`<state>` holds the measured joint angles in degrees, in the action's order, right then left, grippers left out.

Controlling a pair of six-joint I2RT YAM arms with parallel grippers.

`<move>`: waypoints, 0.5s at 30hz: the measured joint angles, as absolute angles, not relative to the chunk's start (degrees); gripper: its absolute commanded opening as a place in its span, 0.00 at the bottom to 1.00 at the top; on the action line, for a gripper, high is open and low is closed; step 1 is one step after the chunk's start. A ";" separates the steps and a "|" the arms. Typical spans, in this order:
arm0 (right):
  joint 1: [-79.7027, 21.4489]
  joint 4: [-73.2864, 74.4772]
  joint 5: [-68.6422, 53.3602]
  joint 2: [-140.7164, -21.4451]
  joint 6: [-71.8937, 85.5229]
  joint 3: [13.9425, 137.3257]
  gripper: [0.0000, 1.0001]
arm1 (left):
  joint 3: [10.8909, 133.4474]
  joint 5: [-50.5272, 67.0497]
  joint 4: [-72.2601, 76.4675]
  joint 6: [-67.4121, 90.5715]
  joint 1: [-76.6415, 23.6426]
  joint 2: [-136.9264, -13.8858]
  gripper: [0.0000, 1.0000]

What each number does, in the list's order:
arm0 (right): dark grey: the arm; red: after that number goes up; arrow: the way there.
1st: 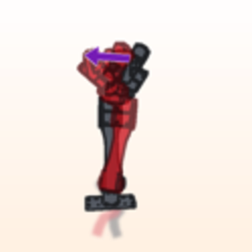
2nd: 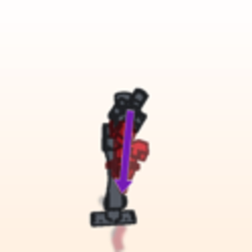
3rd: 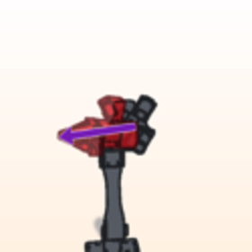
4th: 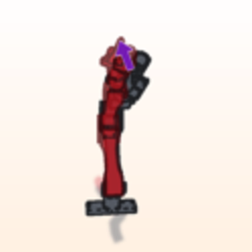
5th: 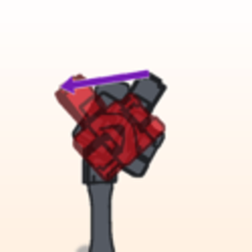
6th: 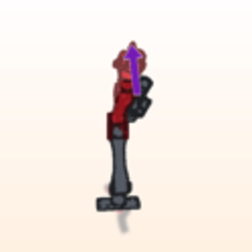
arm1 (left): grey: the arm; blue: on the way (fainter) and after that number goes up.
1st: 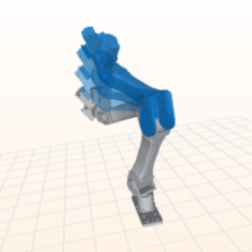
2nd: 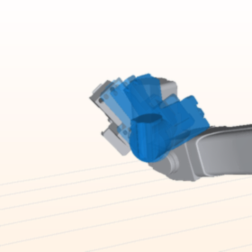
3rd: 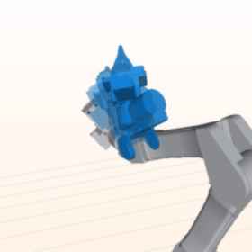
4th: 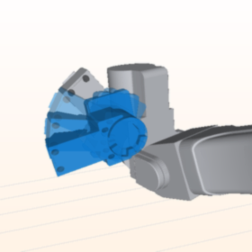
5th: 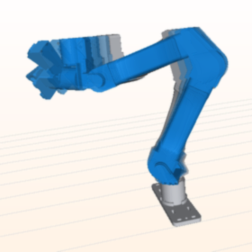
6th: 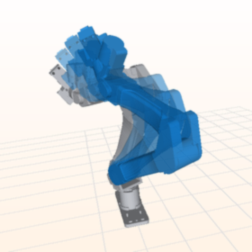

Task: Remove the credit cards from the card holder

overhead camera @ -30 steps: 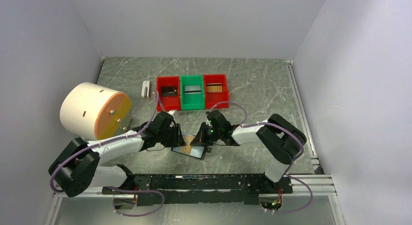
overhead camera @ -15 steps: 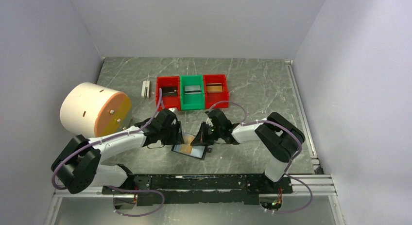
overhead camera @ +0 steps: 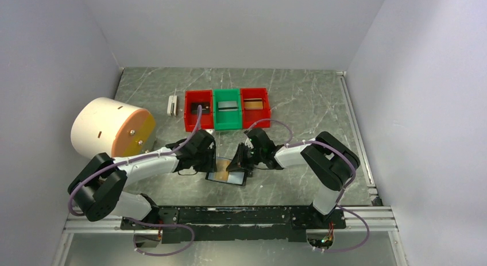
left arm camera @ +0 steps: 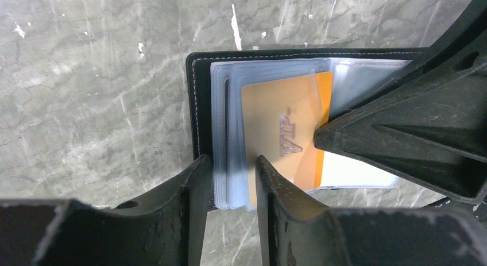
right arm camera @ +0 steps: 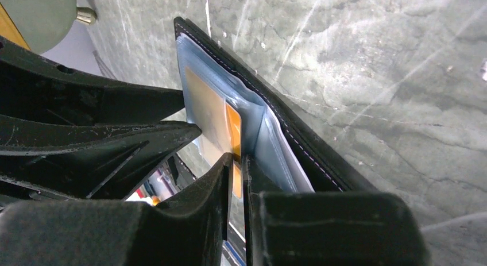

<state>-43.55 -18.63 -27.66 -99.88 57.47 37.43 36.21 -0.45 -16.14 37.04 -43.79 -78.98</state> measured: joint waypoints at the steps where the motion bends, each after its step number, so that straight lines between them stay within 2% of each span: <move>1: -43.48 -18.65 -27.59 -99.88 57.78 37.30 0.16 | 36.18 -0.67 -16.14 37.30 -43.97 -78.98 0.38; 7: -43.46 -18.81 -27.20 -99.77 58.54 36.95 0.07 | 34.74 -1.10 -14.85 39.27 -44.45 -77.82 0.36; 15: -43.33 -18.52 -26.79 -98.80 58.72 36.27 0.07 | 34.52 -1.30 -14.57 40.53 -44.80 -77.60 0.26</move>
<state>-43.33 -18.52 -26.79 -98.80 58.72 36.27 34.52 -1.30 -14.57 40.53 -44.80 -77.60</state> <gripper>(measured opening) 0.072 0.298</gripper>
